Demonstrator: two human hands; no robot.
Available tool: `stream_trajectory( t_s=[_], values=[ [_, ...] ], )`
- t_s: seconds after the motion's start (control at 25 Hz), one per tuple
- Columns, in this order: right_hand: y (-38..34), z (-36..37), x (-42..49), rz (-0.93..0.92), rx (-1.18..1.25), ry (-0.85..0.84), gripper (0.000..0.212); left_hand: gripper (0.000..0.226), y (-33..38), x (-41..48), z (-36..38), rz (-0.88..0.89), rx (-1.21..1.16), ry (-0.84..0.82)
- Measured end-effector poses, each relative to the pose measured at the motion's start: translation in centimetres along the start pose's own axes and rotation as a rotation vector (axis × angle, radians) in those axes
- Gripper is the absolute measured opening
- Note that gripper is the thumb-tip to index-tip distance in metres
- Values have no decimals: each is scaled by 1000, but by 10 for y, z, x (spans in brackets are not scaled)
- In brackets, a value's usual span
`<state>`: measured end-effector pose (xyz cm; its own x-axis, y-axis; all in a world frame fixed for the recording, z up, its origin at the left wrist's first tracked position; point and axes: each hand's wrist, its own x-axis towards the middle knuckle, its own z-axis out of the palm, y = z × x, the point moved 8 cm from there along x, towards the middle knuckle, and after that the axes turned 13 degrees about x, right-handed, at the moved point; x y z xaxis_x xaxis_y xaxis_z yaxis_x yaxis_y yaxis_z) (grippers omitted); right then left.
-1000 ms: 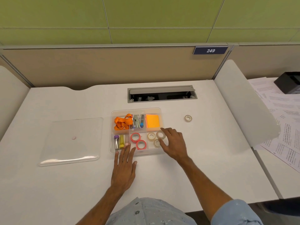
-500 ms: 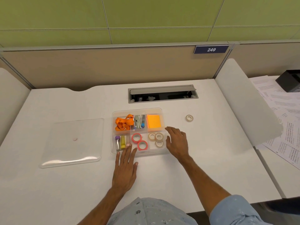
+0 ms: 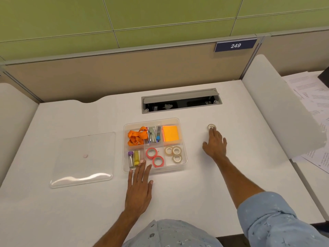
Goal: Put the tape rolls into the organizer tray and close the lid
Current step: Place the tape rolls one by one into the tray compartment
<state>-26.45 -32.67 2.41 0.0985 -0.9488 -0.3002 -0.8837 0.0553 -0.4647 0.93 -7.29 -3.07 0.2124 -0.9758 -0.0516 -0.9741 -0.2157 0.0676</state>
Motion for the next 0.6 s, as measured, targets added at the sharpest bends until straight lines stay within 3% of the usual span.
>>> stream_trajectory(
  t_s=[0.24,0.6],
  values=[
    [4,0,3,-34,-178,3,66,64,1,2,2,-23,21,-12],
    [-5,27,-52,-132,-169,119,52,63,2,0,-2,-16,6,6]
  ],
)
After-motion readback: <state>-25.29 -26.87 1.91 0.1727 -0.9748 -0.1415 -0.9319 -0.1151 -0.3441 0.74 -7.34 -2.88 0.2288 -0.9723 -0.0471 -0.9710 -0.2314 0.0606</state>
